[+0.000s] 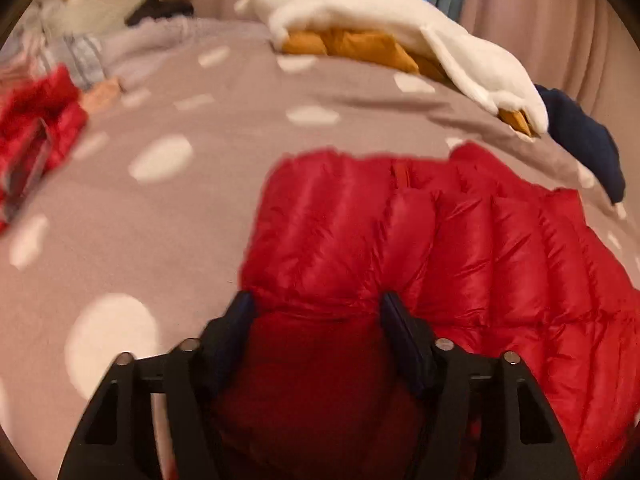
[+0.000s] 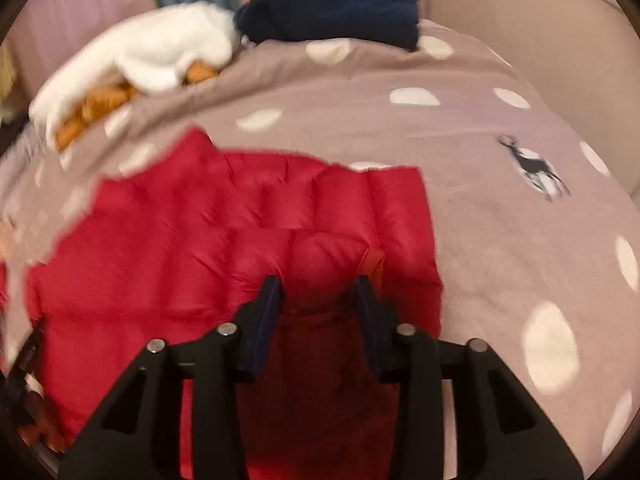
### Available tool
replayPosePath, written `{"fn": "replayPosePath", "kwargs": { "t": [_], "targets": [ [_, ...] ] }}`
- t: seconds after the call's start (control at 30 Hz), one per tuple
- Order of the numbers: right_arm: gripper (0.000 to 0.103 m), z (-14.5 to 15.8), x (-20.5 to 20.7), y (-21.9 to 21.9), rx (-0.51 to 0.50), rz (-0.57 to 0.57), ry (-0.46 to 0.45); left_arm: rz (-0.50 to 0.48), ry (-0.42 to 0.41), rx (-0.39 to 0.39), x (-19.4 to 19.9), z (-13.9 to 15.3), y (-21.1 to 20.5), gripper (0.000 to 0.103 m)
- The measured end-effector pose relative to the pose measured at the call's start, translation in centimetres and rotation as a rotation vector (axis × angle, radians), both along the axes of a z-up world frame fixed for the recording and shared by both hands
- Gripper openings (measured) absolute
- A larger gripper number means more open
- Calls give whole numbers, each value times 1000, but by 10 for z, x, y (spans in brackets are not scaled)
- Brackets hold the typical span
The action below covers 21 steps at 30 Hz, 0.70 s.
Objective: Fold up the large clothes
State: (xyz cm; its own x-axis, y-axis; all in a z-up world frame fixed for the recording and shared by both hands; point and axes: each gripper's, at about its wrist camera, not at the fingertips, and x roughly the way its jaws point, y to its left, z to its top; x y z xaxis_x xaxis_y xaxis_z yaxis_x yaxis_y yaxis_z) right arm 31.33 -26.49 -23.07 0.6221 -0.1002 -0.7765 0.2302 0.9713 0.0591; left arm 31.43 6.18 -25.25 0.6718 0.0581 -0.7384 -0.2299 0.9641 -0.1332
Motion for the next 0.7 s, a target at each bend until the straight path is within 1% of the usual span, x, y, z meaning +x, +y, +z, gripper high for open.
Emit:
{"fn": "replayPosePath", "kwargs": {
  "t": [0.03, 0.07, 0.1, 0.17, 0.23, 0.4, 0.7],
  "targets": [
    [49, -14, 0, 6, -79, 60, -40, 5, -7, -11, -1, 4, 2, 73],
    [49, -22, 0, 8, -100, 74, -43, 14, -9, -10, -1, 4, 2, 76],
    [49, -22, 1, 9, -103, 67, -44, 19, 11, -7, 0, 0, 2, 79],
    [49, -20, 3, 12, -130, 66, -41, 19, 10, -19, 0, 0, 5, 79],
    [49, -22, 2, 15, -153, 61, -46, 21, 10, -7, -1, 0, 3, 80],
    [50, -21, 0, 13, -136, 53, -66, 21, 13, 2, 6, -4, 6, 80],
    [50, -22, 0, 14, -147, 50, -68, 20, 13, 3, 7, -4, 6, 80]
  ]
}}
